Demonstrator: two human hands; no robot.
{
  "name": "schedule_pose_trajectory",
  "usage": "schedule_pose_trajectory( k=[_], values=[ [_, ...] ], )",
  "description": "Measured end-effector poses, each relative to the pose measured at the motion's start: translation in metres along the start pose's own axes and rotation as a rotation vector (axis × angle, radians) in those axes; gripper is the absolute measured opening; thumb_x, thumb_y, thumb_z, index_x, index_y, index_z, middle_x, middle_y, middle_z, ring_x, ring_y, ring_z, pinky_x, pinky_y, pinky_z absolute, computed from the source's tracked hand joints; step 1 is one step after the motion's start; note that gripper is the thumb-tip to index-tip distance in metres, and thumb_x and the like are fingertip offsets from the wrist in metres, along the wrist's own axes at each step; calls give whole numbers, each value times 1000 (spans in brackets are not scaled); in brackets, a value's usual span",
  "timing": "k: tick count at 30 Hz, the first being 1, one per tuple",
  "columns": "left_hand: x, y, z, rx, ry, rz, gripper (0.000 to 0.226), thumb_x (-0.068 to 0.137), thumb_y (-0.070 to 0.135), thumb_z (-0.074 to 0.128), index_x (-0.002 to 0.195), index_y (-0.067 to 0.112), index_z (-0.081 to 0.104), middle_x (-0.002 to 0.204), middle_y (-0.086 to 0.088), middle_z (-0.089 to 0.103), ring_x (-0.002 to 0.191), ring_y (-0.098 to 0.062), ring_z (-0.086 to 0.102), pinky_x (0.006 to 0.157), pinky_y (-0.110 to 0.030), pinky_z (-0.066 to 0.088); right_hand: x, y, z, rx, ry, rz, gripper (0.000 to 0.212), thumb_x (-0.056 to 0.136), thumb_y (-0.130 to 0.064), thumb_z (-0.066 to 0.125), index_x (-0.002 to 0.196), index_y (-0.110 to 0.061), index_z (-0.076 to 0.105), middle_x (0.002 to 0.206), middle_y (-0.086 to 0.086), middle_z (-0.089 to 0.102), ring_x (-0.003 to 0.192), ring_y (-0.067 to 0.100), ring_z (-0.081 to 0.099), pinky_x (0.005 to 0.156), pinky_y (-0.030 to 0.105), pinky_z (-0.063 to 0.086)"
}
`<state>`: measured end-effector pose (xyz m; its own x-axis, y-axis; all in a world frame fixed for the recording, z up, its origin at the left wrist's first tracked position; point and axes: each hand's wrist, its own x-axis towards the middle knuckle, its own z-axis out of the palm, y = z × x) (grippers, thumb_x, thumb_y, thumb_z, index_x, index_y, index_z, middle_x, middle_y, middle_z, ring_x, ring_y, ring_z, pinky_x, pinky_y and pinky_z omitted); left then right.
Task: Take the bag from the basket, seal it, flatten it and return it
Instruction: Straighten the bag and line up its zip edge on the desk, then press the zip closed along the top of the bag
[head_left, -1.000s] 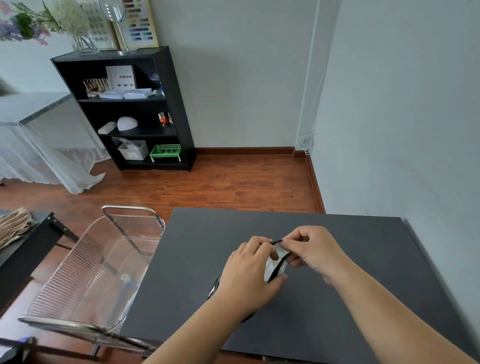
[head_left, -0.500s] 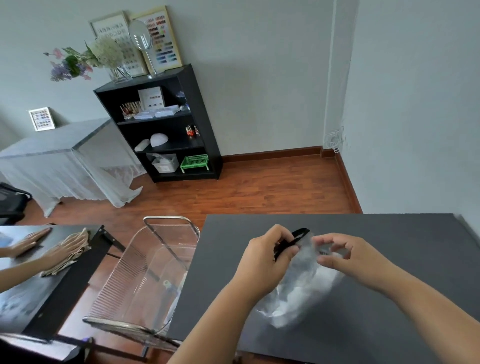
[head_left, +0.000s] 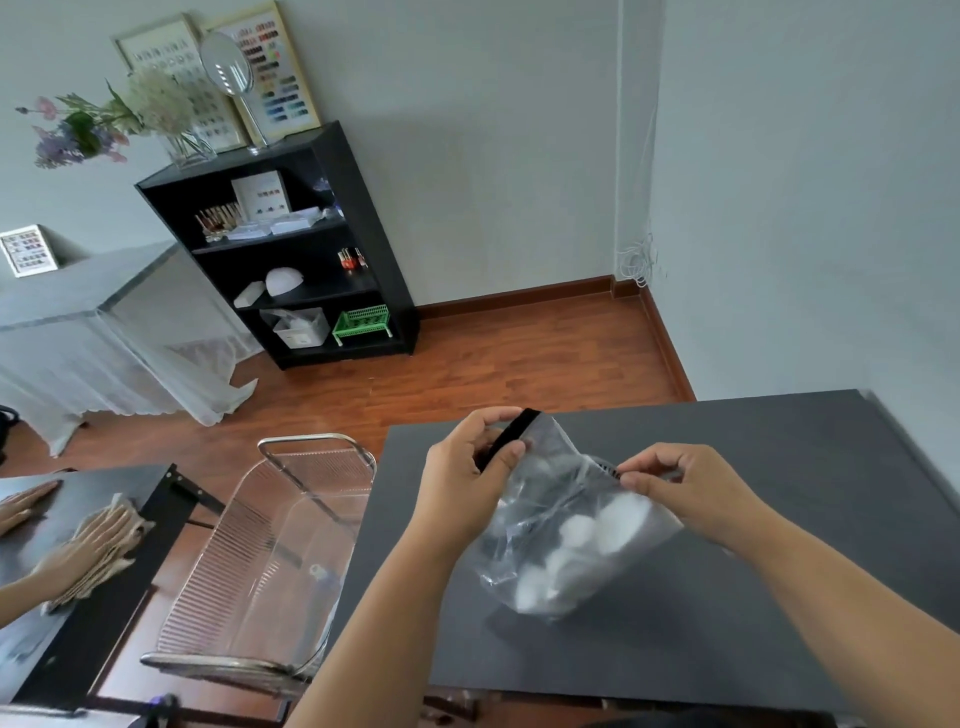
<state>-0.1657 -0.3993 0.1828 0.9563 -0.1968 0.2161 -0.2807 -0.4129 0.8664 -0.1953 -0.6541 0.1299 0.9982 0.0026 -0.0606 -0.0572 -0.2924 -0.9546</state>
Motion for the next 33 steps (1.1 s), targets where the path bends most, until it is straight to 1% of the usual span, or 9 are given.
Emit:
schedule_pose_trajectory(
  k=[3,7,10,15,20,23,29,31,33],
  values=[
    [4,-1,-5,-25,41,12,31,89,19,67,109,42,63,91,17,75,91,-2,70,74,-20,55,-1,9,-1,77,20,24,16,81,-13,78,78,-29,78,78,-4,76,71,2,65,67,11,46],
    [8,-3,-9,-15,68,31,31,88,15,68,108,39,64,89,14,75,89,-4,70,77,-28,56,-2,18,-3,125,43,67,14,82,-11,77,78,-24,78,82,7,76,77,16,63,76,28,48],
    [8,0,-2,3,41,31,32,88,15,68,107,41,63,89,15,74,88,-3,70,77,-26,54,1,16,0,-11,31,48,15,83,-17,76,79,-32,76,83,-3,74,74,8,62,74,25,48],
    [8,5,13,127,-138,58,36,88,22,70,110,46,56,82,17,71,71,-6,65,60,-16,49,11,-21,8,-29,-75,-109,30,78,-46,75,107,-42,69,97,-20,70,90,2,62,79,16,44],
    [5,5,30,171,-216,35,31,87,25,69,110,44,57,80,20,70,74,-2,64,66,-20,50,20,-41,19,-65,-50,-178,3,84,-30,74,86,-29,76,83,-7,75,78,16,66,75,29,50],
    [5,0,27,264,-238,25,30,87,35,68,112,44,55,81,20,69,78,-1,63,69,-25,52,19,-34,19,-52,-17,-165,4,85,-26,74,82,-28,76,78,-7,74,70,8,62,70,22,49],
    [5,-32,3,464,-327,-57,35,81,61,62,106,37,62,101,19,64,101,-6,57,93,-39,45,23,-18,9,33,111,-95,12,84,-21,74,77,-30,75,65,-11,66,60,4,51,60,13,44],
    [5,-42,-4,474,-354,-117,41,77,66,63,105,37,63,100,18,63,99,-6,57,91,-36,46,25,-13,5,62,135,-77,12,85,-23,74,77,-32,75,65,-9,62,59,4,49,61,14,44],
    [3,-49,-9,393,-357,-186,40,73,65,69,103,39,64,99,21,64,96,1,58,83,-24,47,27,-7,2,107,156,-53,10,85,-24,72,78,-31,74,67,-5,62,62,6,51,66,18,46]
  ],
)
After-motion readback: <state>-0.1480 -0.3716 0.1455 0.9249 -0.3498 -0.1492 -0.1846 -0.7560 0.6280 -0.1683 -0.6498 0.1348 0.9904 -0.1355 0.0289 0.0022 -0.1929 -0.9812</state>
